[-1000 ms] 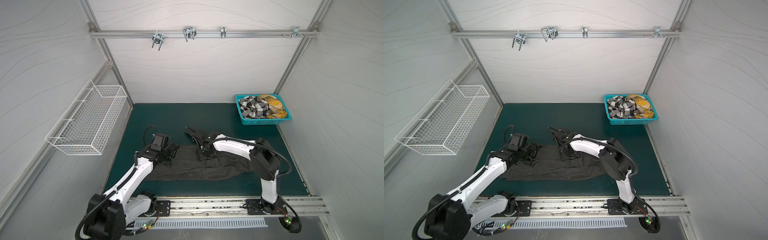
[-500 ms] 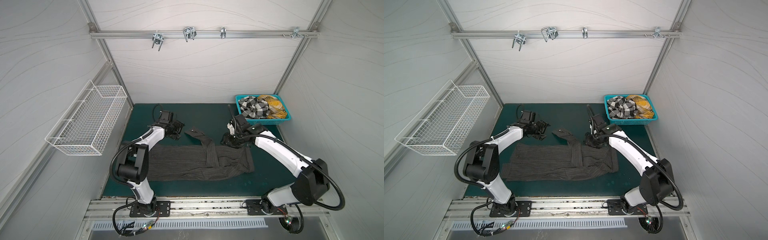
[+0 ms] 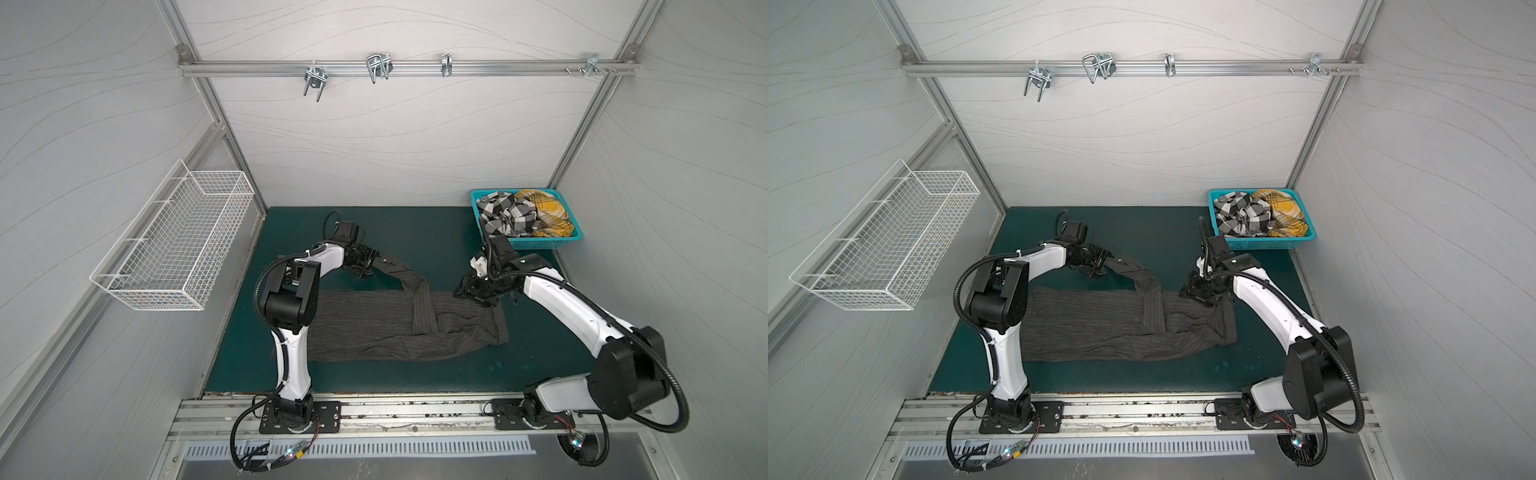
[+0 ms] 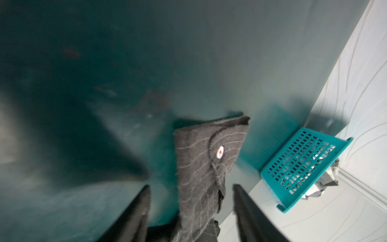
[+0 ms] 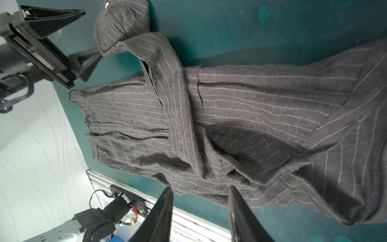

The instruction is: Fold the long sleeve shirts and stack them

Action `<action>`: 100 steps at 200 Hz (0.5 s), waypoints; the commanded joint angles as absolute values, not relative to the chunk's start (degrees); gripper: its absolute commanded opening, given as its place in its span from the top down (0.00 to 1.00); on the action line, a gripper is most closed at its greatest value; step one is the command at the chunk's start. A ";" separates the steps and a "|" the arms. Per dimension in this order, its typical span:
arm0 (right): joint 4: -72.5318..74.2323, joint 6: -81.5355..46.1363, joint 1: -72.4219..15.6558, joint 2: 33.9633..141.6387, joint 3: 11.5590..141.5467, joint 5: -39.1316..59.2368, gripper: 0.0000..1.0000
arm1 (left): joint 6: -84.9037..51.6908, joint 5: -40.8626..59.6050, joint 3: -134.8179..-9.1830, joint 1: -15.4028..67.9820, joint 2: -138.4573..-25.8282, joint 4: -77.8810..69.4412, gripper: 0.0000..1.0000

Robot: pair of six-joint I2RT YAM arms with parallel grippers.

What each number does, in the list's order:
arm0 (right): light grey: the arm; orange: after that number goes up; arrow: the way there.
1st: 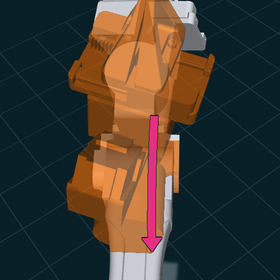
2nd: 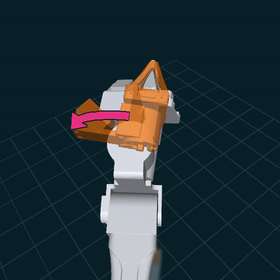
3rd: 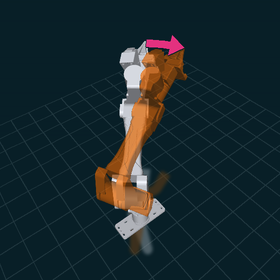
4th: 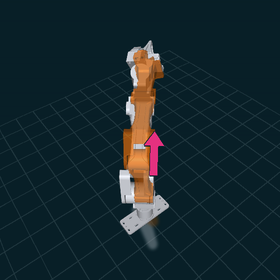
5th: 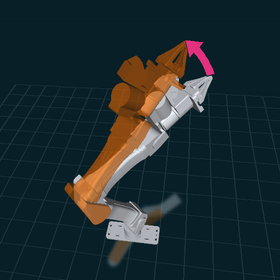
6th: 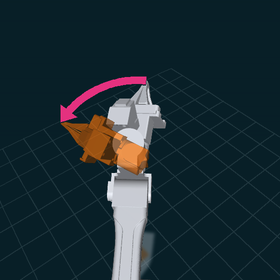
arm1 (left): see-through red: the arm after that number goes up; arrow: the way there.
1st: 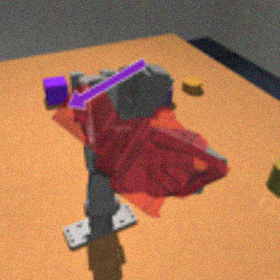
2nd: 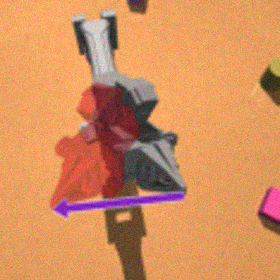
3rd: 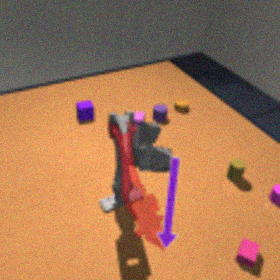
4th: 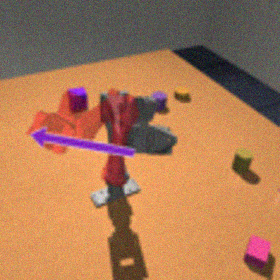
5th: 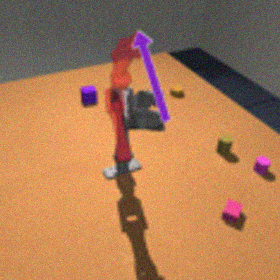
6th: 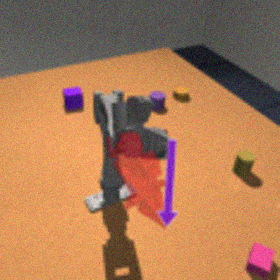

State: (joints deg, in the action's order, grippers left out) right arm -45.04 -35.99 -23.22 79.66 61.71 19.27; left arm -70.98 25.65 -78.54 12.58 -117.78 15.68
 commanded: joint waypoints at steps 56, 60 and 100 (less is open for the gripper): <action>-43.75 -37.51 -18.22 79.61 57.55 25.30 0.45 | -58.31 20.75 -89.95 13.27 -114.76 22.15 1.00; -43.69 -37.44 -17.74 80.02 57.48 25.69 0.43 | -56.44 19.76 -89.95 13.27 -112.95 23.00 1.00; -43.36 -36.13 -14.71 82.60 58.29 26.67 0.43 | -43.18 9.38 -81.56 13.28 -89.82 27.82 1.00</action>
State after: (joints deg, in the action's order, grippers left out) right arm -43.62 -36.58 -15.97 81.32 57.67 24.88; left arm -53.63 17.26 -84.73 13.23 -104.62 24.67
